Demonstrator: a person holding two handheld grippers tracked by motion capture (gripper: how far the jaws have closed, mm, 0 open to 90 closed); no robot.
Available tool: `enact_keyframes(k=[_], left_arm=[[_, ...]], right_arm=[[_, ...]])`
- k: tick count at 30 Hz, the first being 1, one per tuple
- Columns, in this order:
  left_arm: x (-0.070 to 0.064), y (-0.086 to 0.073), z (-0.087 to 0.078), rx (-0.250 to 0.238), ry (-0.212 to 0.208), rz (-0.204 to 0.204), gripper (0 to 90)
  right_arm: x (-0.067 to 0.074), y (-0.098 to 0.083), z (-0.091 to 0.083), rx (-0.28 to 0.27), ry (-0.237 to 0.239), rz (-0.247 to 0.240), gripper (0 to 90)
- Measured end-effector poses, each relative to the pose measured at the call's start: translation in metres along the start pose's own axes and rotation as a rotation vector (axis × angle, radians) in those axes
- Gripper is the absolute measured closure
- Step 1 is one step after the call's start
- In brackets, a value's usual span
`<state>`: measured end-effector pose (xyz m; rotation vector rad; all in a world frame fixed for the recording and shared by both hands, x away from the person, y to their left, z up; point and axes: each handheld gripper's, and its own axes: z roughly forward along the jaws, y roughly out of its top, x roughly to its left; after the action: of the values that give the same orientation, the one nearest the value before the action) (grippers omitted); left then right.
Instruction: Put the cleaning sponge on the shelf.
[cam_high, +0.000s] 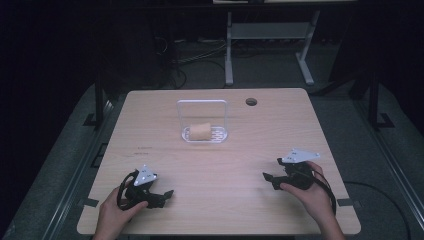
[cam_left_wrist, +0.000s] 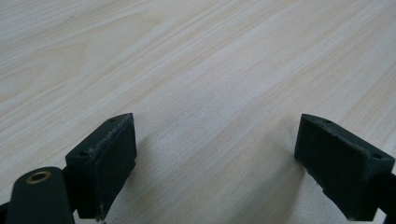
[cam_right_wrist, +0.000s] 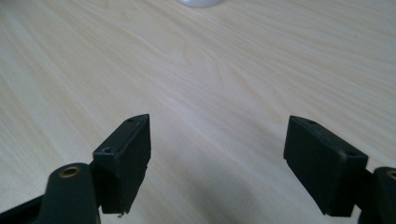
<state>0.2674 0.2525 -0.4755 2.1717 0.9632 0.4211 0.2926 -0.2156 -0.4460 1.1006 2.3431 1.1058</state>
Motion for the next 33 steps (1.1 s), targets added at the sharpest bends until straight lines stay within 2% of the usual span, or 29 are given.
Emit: enact_keyframes(k=[6, 9, 11, 17, 20, 22, 25, 33], left_arm=[[0.000, 0.000, 0.000, 0.001, 0.000, 0.001, 12.1], [0.000, 0.000, 0.000, -0.002, 0.000, -0.003, 12.1], [0.000, 0.000, 0.000, 0.001, 0.000, 0.001, 12.1], [0.000, 0.000, 0.000, 0.000, 0.000, 0.000, 12.1], [0.000, 0.000, 0.000, -0.001, 0.000, -0.001, 12.1], [0.000, 0.000, 0.000, -0.001, 0.000, 0.000, 12.1], [0.000, 0.000, 0.000, -0.001, 0.000, -0.001, 12.1], [0.000, 0.000, 0.000, -0.001, 0.000, -0.001, 12.1]], right_arm=[[0.003, -0.018, -0.008, -0.002, -0.008, 0.035, 22.2], [0.004, -0.025, -0.012, 0.006, -0.014, 0.079, 21.5], [0.004, -0.031, -0.016, 0.016, -0.027, 0.105, 21.3], [0.001, -0.047, -0.024, 0.023, -0.062, 0.133, 21.2], [-0.002, -0.053, -0.024, 0.044, -0.098, 0.121, 21.3], [-0.004, -0.056, -0.023, 0.050, -0.097, 0.125, 21.0], [-0.004, -0.058, -0.021, 0.070, -0.123, 0.113, 20.6], [-0.004, -0.060, -0.019, 0.061, -0.125, 0.110, 17.6]])
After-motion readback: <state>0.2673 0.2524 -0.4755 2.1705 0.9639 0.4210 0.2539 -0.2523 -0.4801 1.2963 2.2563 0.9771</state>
